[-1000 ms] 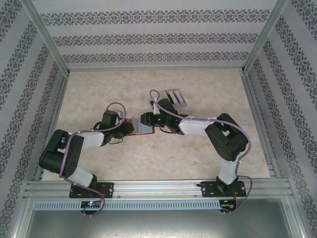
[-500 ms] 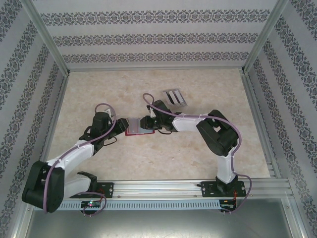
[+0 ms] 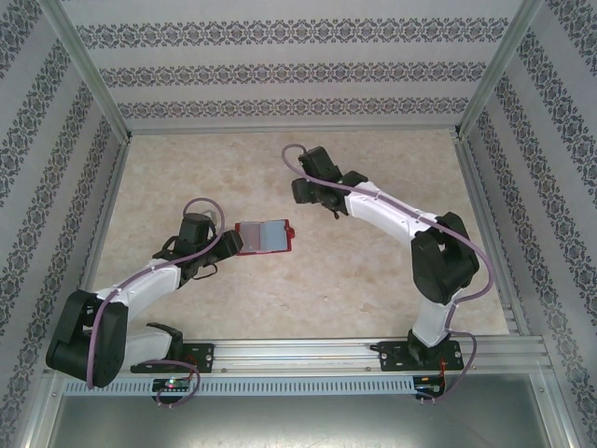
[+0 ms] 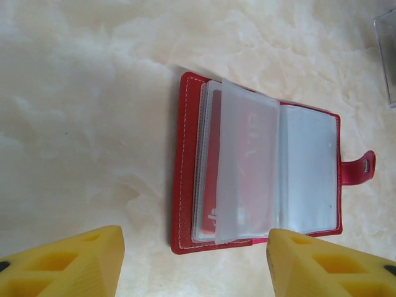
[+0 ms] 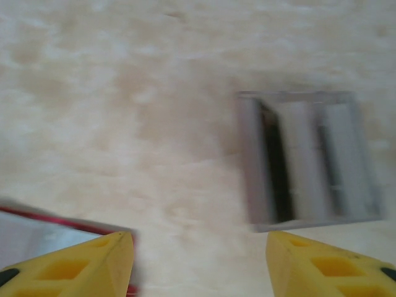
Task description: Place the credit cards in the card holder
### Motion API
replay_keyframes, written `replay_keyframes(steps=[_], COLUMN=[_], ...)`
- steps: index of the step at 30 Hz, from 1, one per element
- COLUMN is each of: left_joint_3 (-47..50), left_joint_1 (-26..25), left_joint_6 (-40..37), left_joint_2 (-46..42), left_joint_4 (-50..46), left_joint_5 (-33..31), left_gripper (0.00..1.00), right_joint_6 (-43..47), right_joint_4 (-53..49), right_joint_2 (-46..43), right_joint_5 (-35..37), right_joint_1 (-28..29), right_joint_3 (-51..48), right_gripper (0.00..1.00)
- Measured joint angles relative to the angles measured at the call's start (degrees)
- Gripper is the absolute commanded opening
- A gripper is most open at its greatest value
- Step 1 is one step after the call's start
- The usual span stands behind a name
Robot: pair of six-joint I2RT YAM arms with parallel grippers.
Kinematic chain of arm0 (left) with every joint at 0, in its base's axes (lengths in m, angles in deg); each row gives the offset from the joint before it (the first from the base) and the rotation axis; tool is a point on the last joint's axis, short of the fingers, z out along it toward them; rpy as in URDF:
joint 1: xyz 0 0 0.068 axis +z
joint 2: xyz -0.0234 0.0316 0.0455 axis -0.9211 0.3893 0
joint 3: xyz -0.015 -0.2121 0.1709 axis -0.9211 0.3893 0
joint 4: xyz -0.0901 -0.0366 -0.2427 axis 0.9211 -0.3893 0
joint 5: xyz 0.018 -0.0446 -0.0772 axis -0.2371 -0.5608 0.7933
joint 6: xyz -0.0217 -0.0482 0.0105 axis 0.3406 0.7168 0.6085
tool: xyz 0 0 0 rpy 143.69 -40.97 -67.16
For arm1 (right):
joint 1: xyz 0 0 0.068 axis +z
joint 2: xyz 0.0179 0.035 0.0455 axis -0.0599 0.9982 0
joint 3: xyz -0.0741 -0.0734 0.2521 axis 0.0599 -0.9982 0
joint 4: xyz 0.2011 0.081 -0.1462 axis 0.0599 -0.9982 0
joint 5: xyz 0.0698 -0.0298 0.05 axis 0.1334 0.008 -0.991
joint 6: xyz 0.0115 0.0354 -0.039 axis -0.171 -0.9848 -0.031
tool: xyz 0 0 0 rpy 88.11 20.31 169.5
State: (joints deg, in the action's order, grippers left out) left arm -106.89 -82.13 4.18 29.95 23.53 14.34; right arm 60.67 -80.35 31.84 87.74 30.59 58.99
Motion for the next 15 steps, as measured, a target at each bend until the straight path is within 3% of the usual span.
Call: replay_keyframes(steps=[5,15], left_joint_3=[0.0,-0.94], left_joint_1=[-0.33,-0.37], left_joint_6=[-0.9,-1.9], left_joint_2=[0.0,2.43], left_joint_4=[-0.17,-0.22], left_joint_5=[-0.04,0.55], left_gripper=[0.65,0.67], right_joint_6=[5.79,11.21], right_joint_4=[-4.39,-9.49], right_joint_2=[5.77,12.94], right_joint_5=[1.53,3.61], right_joint_1=[-3.34,-3.43], right_joint_3=[5.97,13.2], right_gripper=[0.62,0.64])
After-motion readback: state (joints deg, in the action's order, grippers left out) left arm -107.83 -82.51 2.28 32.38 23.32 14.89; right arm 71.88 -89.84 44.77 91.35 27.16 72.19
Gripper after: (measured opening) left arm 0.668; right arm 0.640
